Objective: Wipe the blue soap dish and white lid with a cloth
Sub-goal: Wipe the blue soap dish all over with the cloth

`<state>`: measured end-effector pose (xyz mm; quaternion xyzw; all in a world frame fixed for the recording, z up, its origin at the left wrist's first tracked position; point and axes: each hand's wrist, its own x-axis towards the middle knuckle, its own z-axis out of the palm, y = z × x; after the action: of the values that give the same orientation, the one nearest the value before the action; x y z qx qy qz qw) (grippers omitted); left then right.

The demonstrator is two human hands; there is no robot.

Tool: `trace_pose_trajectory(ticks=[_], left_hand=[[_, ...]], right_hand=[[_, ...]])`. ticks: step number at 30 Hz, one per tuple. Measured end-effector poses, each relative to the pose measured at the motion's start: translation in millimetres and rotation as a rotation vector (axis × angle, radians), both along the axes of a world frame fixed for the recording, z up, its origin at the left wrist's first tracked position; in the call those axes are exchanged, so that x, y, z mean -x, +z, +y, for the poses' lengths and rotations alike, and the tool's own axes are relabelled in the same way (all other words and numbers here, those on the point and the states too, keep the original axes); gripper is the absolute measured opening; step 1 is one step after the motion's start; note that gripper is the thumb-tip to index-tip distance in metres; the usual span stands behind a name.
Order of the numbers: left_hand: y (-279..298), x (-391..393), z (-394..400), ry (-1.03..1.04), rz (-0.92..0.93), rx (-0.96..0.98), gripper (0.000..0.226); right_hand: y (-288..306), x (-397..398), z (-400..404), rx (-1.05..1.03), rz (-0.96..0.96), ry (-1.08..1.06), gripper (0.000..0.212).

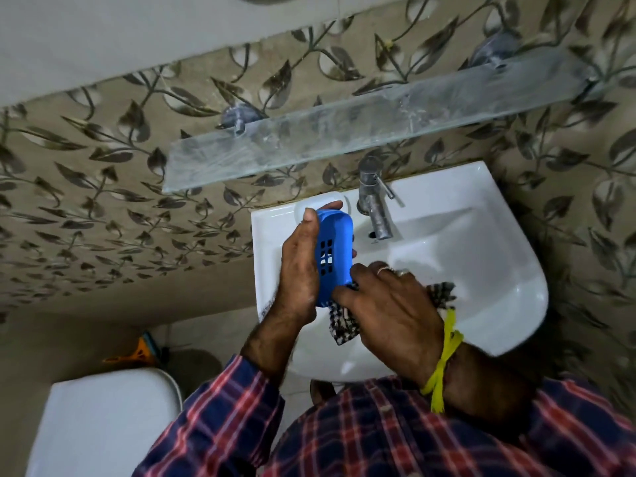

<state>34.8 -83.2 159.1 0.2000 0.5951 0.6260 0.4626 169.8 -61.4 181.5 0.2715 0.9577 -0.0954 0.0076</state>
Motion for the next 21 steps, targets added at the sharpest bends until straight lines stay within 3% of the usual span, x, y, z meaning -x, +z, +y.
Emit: trace_pose_trajectory(ticks=[2, 5, 9, 13, 15, 19, 21], left_hand=[[1.3, -1.8, -1.3, -0.006, -0.006, 0.018, 0.061], [1.1, -5.6, 0.5, -0.022, 0.029, 0.024, 0.064], [-0.5, 0.3, -2.6, 0.015, 0.011, 0.005, 0.061], [-5.2, 3.5, -8.3, 0.023, -0.028, 0.018, 0.064], [-6.2, 2.0, -7.1, 0.020, -0.057, 0.018, 0.067], [-6.9, 9.3, -3.8, 0.069, -0.066, 0.025, 0.081], [-4.7, 25.9, -4.0, 0.137, -0.114, 0.045, 0.085]], right_hand=[[-4.4, 2.0, 0.3, -0.145, -0.094, -0.030, 0.029], [2.5, 5.0, -0.6, -0.145, -0.149, -0.058, 0.026], [6.6, 6.4, -7.4, 0.070, 0.026, 0.020, 0.036], [-7.3, 7.0, -3.9, -0.075, -0.059, 0.010, 0.021], [-12.1, 5.9, 0.0, -0.110, -0.094, 0.005, 0.025], [-13.2, -2.7, 17.5, -0.137, 0.033, -0.043, 0.021], [-18.6, -13.7, 32.0, -0.032, 0.100, -0.177, 0.018]])
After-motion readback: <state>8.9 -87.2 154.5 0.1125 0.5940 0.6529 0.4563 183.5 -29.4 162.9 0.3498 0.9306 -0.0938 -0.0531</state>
